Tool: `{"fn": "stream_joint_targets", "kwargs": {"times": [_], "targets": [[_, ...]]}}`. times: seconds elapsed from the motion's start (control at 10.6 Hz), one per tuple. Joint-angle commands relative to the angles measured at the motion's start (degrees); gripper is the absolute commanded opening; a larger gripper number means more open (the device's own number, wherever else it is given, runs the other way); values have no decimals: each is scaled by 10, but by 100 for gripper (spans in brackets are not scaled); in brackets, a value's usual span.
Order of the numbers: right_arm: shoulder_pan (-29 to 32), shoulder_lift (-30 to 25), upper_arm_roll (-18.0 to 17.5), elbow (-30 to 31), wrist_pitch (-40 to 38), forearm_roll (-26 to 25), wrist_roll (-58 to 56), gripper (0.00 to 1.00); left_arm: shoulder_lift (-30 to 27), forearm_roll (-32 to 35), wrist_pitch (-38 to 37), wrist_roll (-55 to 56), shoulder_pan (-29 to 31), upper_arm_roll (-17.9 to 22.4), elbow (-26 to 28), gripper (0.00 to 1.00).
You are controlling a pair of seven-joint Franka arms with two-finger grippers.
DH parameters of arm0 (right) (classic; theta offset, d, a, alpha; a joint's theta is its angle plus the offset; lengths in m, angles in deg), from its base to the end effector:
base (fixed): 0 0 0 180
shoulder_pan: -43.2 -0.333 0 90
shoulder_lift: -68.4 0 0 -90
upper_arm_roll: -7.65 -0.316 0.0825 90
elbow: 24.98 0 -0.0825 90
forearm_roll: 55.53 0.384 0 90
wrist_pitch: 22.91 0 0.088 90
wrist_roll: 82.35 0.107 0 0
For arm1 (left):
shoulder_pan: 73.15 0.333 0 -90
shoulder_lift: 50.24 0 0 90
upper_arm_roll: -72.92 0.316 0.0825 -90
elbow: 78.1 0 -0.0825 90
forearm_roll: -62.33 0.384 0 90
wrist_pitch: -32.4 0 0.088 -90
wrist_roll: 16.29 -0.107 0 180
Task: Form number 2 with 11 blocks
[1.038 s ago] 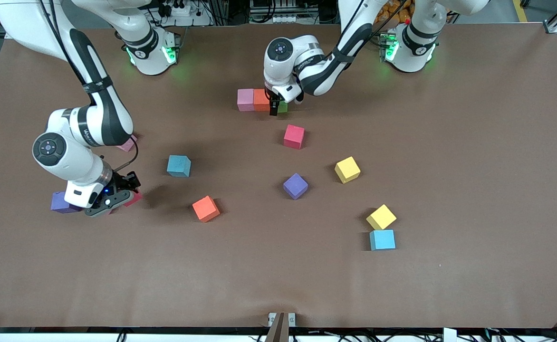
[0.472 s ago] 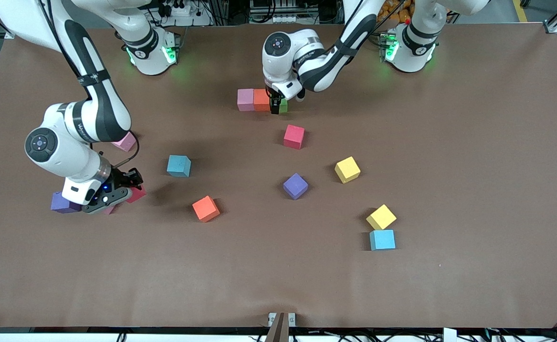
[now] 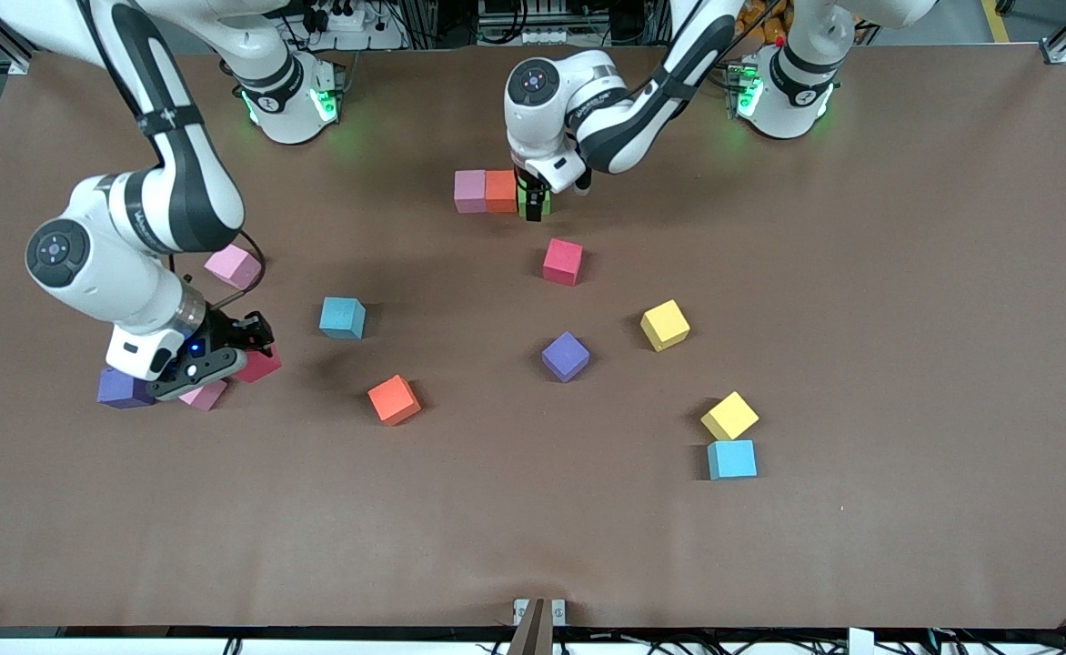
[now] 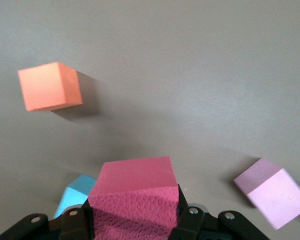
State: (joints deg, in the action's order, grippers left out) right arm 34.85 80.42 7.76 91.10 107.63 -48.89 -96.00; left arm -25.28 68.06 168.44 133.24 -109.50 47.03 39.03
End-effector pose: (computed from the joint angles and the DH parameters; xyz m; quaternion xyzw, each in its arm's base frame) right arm 0.5856 0.0877 0.3498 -0.9869 -0.1535 -0.0233 0.0436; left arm 0.2799 -0.5191 0.2411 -0.7367 -0.6730 0.0495 0.0437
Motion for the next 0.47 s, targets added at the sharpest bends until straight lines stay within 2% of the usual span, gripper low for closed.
{"fn": "stream_joint_targets", "kwargs": {"times": [0.0, 0.19, 0.38], "targets": [[-80, -34, 2, 41, 8, 10, 170, 34, -7, 3, -26, -49, 54, -5, -23, 100], [-157, -24, 2, 45, 27, 10, 330, 33, 2, 1, -26, -98, 88, -3, -40, 100], [-212, -13, 1, 76, 107, 19, 437, 33, 11, 2, -25, -164, 113, -2, -45, 100]]}}
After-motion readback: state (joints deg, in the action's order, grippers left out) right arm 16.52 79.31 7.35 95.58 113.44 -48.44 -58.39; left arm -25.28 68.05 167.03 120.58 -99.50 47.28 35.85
